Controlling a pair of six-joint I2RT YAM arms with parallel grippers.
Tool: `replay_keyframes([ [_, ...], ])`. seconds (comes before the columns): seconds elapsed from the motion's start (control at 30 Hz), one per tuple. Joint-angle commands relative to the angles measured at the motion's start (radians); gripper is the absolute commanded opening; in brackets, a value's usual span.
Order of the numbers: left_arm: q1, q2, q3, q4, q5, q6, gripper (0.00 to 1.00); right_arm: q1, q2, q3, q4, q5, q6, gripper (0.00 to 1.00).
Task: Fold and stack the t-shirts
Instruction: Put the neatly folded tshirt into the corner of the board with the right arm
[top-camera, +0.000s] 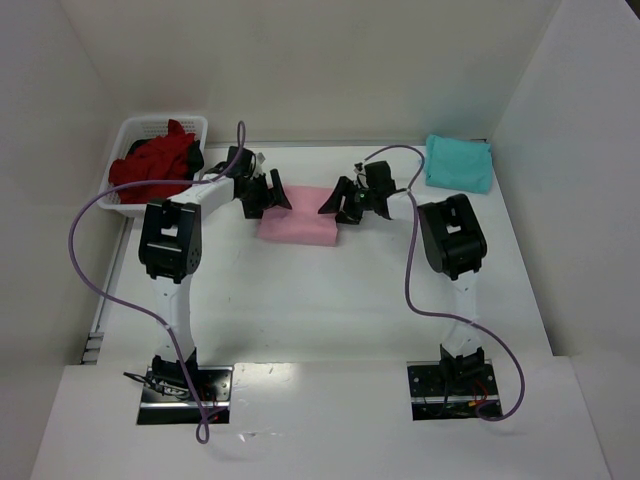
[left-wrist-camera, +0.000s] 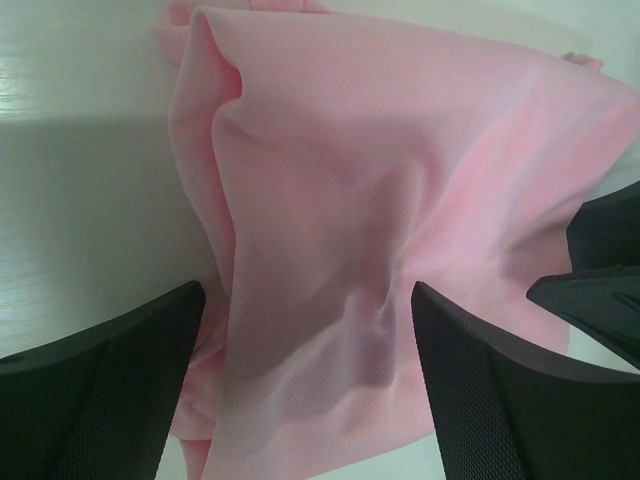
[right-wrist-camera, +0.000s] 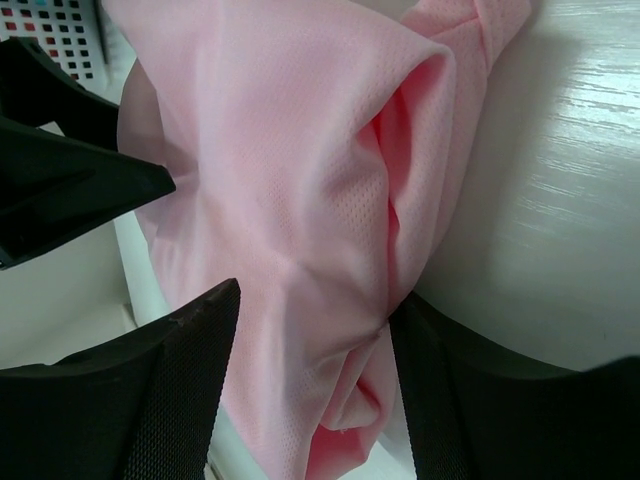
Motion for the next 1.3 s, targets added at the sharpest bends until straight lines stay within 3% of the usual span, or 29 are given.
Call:
replay_keyframes([
  [0.0, -0.004, 0.026, 0.011, -0.059, -0.065, 0.031, 0.92, 0.012, -0.007, -0.028, -0.149, 0.147, -0.024, 0.69],
  [0.23, -0.004, -0.114, 0.005, -0.088, -0.206, 0.031, 0.92, 0.005, -0.053, -0.077, -0.148, 0.164, -0.024, 0.78],
  [0.47, -0.004, -0.234, -0.001, -0.059, -0.202, 0.041, 0.94, -0.044, -0.067, -0.176, -0.058, 0.089, -0.015, 0.78],
  [0.63, -0.011, -0.234, 0.011, -0.006, -0.038, 0.018, 0.89, -0.05, -0.067, -0.205, -0.024, 0.089, -0.005, 0.78],
  [0.83, -0.053, -0.188, -0.01, 0.071, 0.017, -0.006, 0.85, -0.05, -0.052, -0.245, 0.052, 0.058, 0.031, 0.78],
  [1.0, -0.075, -0.171, -0.074, 0.214, -0.015, -0.03, 0.85, -0.05, -0.052, -0.245, 0.055, 0.069, 0.056, 0.78],
  [1.13, -0.09, -0.063, -0.001, 0.154, -0.033, -0.059, 0.84, -0.05, -0.042, -0.235, 0.049, 0.069, 0.089, 0.78],
  [1.27, -0.096, -0.051, -0.018, 0.151, -0.081, -0.081, 0.82, -0.05, -0.042, -0.224, 0.026, 0.074, 0.094, 0.79],
])
